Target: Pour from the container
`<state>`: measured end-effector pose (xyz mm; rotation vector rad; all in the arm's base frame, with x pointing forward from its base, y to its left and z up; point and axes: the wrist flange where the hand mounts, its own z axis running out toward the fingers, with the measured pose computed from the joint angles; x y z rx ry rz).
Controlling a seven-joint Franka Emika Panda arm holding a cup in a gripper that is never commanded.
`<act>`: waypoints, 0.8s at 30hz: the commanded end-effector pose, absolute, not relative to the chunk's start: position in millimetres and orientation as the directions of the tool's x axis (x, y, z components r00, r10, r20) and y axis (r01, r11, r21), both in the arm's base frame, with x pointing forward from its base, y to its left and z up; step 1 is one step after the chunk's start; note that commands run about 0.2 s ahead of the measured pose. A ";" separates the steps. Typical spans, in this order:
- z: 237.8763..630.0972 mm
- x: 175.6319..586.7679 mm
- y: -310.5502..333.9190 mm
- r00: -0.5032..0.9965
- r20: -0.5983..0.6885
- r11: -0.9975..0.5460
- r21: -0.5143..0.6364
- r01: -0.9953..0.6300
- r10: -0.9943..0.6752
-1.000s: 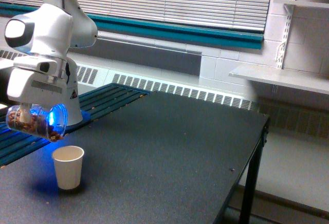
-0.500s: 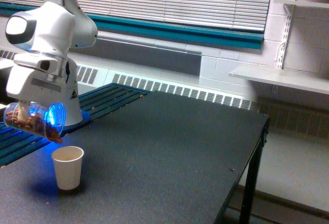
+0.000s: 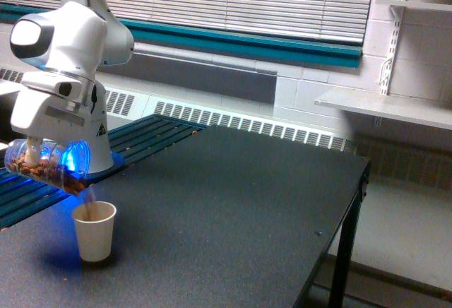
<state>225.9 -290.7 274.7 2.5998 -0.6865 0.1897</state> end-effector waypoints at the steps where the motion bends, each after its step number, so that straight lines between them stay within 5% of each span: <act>1: 279.5 226.4 -291.2 0.876 0.239 -0.777 0.403 -0.483 -0.420; 24: 281.0 231.4 -285.6 0.896 0.215 -0.783 0.436 -0.444 -0.388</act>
